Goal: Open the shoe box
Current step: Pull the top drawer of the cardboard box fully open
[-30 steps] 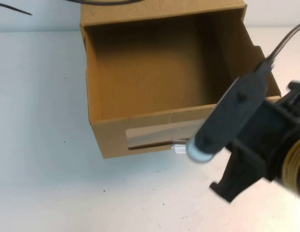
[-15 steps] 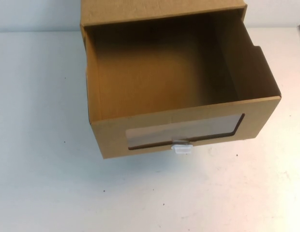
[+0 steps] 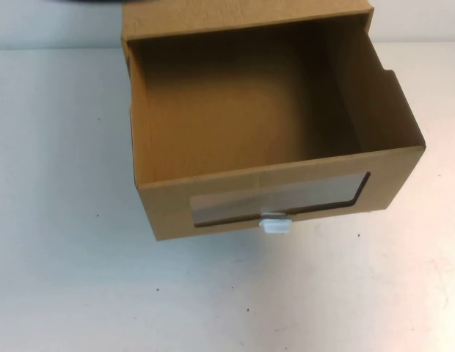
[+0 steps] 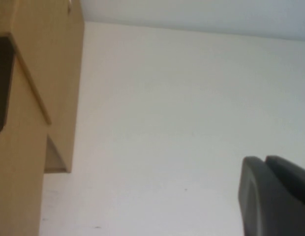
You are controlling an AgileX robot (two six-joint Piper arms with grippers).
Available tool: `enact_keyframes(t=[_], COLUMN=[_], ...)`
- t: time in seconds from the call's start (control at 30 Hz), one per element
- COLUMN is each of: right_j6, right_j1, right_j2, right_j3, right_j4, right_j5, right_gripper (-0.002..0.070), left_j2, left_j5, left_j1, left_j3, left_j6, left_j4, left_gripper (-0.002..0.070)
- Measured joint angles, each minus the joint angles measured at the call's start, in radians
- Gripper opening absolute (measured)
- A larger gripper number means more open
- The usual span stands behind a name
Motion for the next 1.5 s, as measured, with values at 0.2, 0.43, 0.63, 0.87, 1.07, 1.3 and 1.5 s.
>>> enact_keyframes(t=[0.2, 0.43, 0.63, 0.87, 1.07, 1.3, 1.5], right_j6=[-0.132, -0.256, -0.278, -0.315, -0.325, -0.328, -0.328], right_j1=[-0.033, -0.034, 0.016, 0.109, 0.191, 0.201, 0.201], right_j2=[-0.073, -0.247, -0.317, -0.322, -0.322, -0.322, -0.322], right_j3=[0.177, 0.322, 0.327, 0.329, 0.329, 0.329, 0.329], right_j4=[0.19, 0.339, 0.369, 0.396, 0.398, 0.398, 0.398], right_j5=[-0.047, -0.117, -0.116, -0.114, -0.114, -0.114, -0.114], right_gripper=[-0.0014, -0.0013, -0.0013, -0.0013, -0.0013, -0.0013, -0.0013], left_j2=[-0.169, -0.476, -0.798, -1.191, -1.456, -1.57, -1.572], left_j5=[-0.005, -0.284, -0.669, -1.068, -1.255, -1.292, -1.29], left_j1=[0.0, 0.0, 0.0, -0.001, -0.001, -0.001, -0.001], left_j3=[0.314, 0.78, 1.28, 1.831, 2.14, 2.285, 2.346], left_j6=[0.002, 0.016, 0.054, 0.06, 0.058, 0.056, 0.056], left_j4=[0.054, 0.061, 0.061, 0.061, 0.057, 0.051, 0.05], left_gripper=[-0.0005, -0.0005, -0.0005, -0.0005, -0.0005, -0.0005, -0.0005])
